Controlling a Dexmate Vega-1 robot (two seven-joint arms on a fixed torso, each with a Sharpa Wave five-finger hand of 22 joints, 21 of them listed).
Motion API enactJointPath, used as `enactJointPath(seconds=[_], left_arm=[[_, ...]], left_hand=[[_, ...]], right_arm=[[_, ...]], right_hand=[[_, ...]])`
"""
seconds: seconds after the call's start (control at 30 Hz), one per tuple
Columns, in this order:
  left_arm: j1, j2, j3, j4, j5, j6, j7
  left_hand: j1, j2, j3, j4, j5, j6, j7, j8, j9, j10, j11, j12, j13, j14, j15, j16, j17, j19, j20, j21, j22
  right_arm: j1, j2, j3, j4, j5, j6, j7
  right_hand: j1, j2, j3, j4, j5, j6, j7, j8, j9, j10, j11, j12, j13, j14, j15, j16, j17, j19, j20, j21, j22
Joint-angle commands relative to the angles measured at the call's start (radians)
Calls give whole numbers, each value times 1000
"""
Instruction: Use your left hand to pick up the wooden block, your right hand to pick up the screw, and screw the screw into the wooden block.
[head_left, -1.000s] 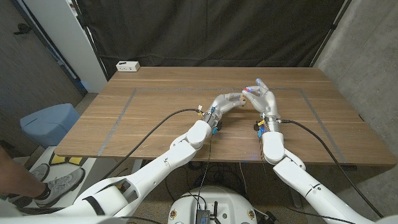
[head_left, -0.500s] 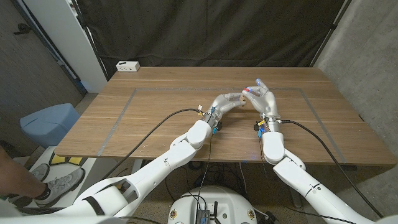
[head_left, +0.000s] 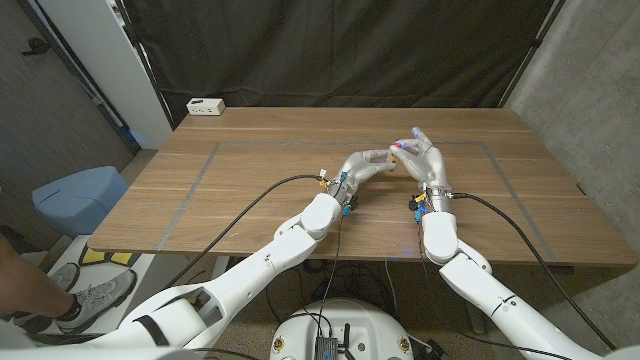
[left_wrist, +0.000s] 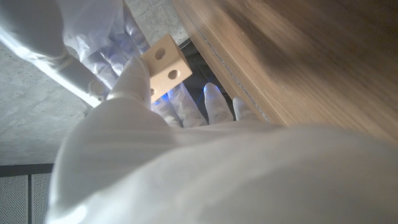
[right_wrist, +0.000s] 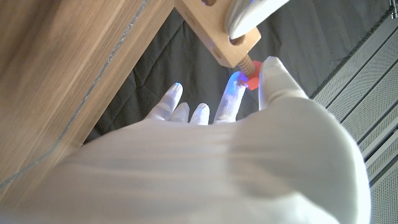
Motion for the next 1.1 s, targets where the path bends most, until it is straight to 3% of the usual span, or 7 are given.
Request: enactJointPath(seconds=[0.03,0.43,1.1], left_arm=[[-4,-3,2,8,0,2,1],[-8,-5,3,17,-2,-2,-3],[-14,-8,1,30,-9,-7,-9]], left_hand=[[-2,11,-1,4,6,38,10,7,3,9,-1,7,2,9,-95,0,2,1,3,5,3],[-4,10,-2,4,6,40,11,7,3,9,-1,7,3,9,-96,0,2,1,3,5,3],[-3,13,-3,4,7,38,10,7,3,9,-1,5,4,9,-95,-1,2,0,4,5,3]], right_arm=[[0,-1,3,-4,-3,7,-2],[1,8,4,-3,-6,7,-11],[27,37,-13,37,-12,15,-27]], right_hand=[[2,8,8,0,5,2,0,5,4,5,1,2,3,7,-62,-2,5,-2,-52,2,2],[3,8,8,-1,5,2,2,4,-1,7,11,3,3,7,-61,-2,5,-2,-52,2,2],[4,8,11,-2,6,1,2,7,-1,7,-1,2,3,11,-64,-2,5,1,-53,2,2]])
